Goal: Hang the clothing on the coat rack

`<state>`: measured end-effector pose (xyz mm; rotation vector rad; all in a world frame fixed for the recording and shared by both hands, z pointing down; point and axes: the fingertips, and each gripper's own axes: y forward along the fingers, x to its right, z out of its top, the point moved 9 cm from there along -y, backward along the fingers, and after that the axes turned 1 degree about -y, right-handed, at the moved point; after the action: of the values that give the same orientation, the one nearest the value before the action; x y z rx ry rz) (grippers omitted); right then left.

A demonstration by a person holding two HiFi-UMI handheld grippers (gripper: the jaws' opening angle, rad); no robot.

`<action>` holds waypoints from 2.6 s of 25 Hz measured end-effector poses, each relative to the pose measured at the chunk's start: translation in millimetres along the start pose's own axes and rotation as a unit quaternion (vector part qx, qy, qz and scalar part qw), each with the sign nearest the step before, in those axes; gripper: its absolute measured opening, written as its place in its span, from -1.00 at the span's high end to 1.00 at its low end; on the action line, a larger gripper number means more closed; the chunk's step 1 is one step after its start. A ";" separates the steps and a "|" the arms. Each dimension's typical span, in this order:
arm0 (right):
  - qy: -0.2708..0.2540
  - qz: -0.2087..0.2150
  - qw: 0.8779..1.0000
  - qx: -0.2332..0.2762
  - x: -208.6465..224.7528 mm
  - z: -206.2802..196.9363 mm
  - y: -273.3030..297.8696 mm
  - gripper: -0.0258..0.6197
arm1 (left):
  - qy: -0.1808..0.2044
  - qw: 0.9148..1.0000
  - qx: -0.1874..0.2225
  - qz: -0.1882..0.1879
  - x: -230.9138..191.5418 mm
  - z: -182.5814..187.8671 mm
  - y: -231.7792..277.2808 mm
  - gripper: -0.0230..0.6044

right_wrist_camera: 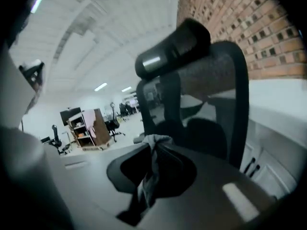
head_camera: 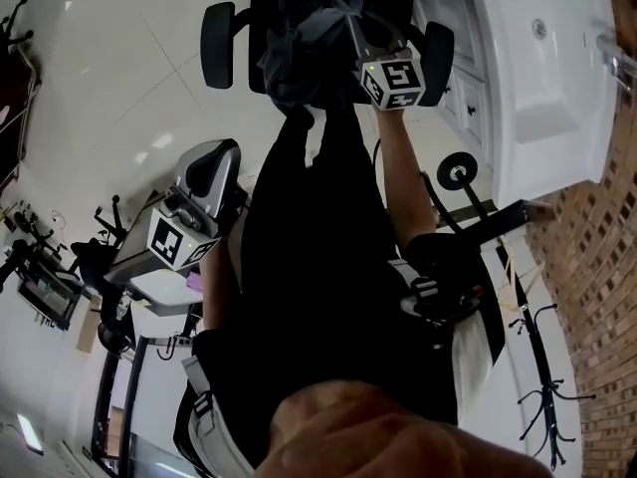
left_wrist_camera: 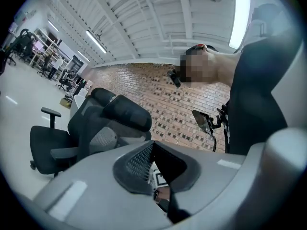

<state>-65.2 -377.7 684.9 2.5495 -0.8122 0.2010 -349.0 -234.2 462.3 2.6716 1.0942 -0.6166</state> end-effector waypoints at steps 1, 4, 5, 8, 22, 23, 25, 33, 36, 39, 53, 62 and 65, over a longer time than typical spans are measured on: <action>-0.009 0.022 0.999 0.038 -13.1 27.5 -9.2 0.87 | -0.001 1.000 0.004 -0.002 0.3 0.9 -0.1 0.92; -0.058 0.094 0.988 0.105 -34.8 101.1 -31.6 0.87 | 0.001 1.000 0.014 -0.017 2.5 3.0 2.9 0.92; -0.089 0.118 0.983 0.107 -41.1 124.9 -39.1 0.87 | 0.002 1.000 0.015 -0.022 3.3 3.0 3.5 0.92; -0.221 0.167 0.957 0.083 -66.3 188.5 -68.5 0.87 | 0.011 0.999 0.015 -0.029 1.1 0.2 1.2 0.92; -0.475 0.389 0.750 -0.246 -203.1 -81.6 -19.3 0.87 | 0.077 0.968 -0.240 0.023 -90.9 -125.4 -41.0 0.92; -0.492 0.392 0.734 -0.256 -206.7 -93.4 -21.3 0.87 | 0.091 0.959 -0.268 0.015 -92.6 -138.3 -39.8 0.92; -0.511 0.392 0.723 -0.249 -214.7 -97.5 -29.5 0.87 | 0.128 0.937 -0.324 -0.010 -93.0 -165.4 -32.4 0.92; -0.560 0.354 0.725 -0.187 -234.5 -50.8 -58.5 0.87 | 0.238 0.860 -0.441 -0.099 -82.9 -232.8 0.6 -0.04; -0.521 0.376 0.748 -0.166 -239.4 -40.6 -61.6 0.86 | 0.269 0.851 -0.430 -0.136 -66.1 -232.7 13.4 -0.25; -0.485 0.386 0.769 -0.155 -242.7 -36.8 -58.4 0.86 | 0.252 0.859 -0.417 -0.157 -56.7 -226.5 16.5 0.58; 0.272 0.083 0.920 -0.271 2.1 -148.1 7.9 0.19 | 0.232 0.892 -0.363 -0.139 -37.9 -205.0 -4.8 0.73; 0.433 0.038 0.871 -0.228 1.4 -130.6 -10.6 0.87 | 0.165 0.931 -0.322 -0.057 -61.0 -197.3 -34.2 0.72; 0.471 0.070 0.871 -0.122 1.4 -48.5 -54.1 0.88 | 0.006 0.959 -0.279 0.054 -108.0 -199.5 -60.7 0.42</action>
<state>-32.7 -316.9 707.9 1.7927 -0.5541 1.1871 -400.1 -194.1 687.9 2.2228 0.9429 -0.2222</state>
